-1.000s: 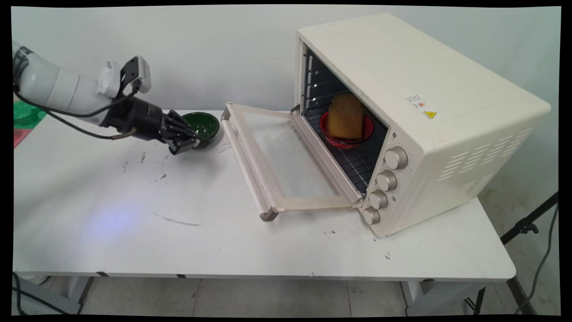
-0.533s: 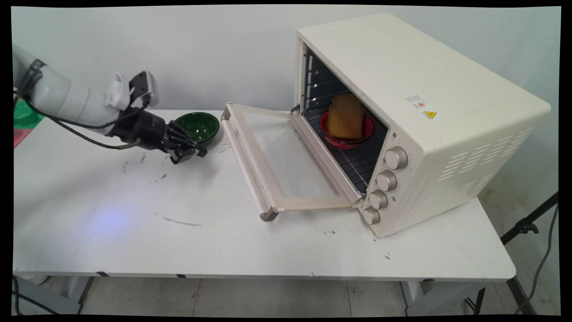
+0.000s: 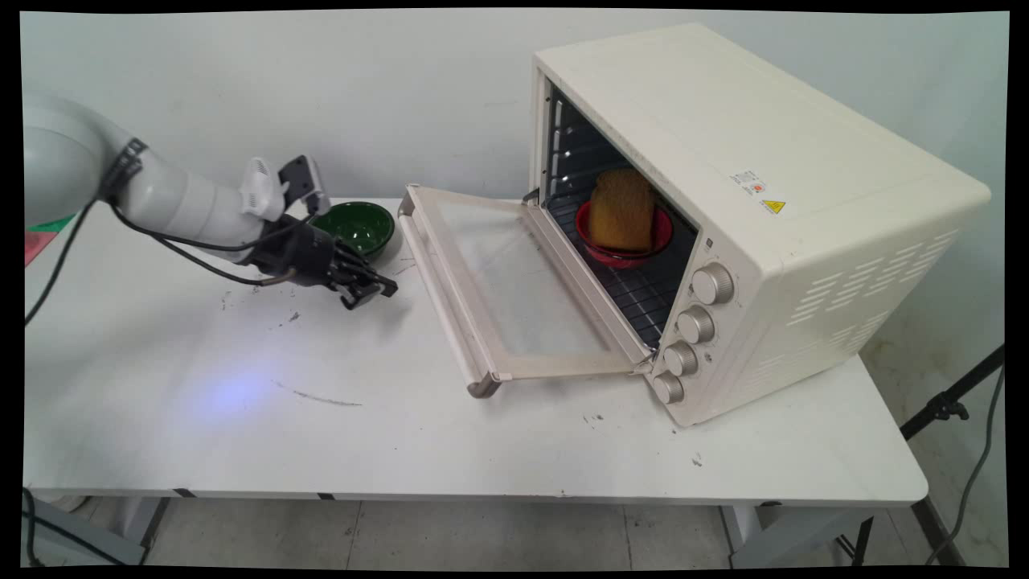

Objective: Close the oven

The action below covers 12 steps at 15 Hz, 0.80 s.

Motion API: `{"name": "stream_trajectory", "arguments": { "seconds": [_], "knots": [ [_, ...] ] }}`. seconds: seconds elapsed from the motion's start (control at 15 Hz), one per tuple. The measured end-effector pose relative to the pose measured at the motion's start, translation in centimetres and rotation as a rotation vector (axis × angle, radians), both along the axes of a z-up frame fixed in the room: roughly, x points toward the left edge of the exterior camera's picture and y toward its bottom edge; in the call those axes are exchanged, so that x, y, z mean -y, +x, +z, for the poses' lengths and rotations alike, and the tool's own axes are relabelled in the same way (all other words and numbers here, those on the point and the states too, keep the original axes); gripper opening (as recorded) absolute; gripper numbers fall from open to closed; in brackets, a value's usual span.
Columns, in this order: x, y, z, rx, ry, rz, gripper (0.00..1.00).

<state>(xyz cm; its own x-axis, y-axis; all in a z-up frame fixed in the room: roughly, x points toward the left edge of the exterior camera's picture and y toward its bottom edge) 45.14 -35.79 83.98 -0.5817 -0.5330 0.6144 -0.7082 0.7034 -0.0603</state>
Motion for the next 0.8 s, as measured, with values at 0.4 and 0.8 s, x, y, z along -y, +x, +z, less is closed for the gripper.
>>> {"name": "stream_trajectory", "arguments": {
  "seconds": [0.4, 0.8],
  "knots": [
    [2.1, -2.8, -2.6, -0.012, 0.007, 0.017, 0.0],
    [3.4, -4.8, -3.6, -0.032, 0.011, 0.025, 0.0]
  ]
}}
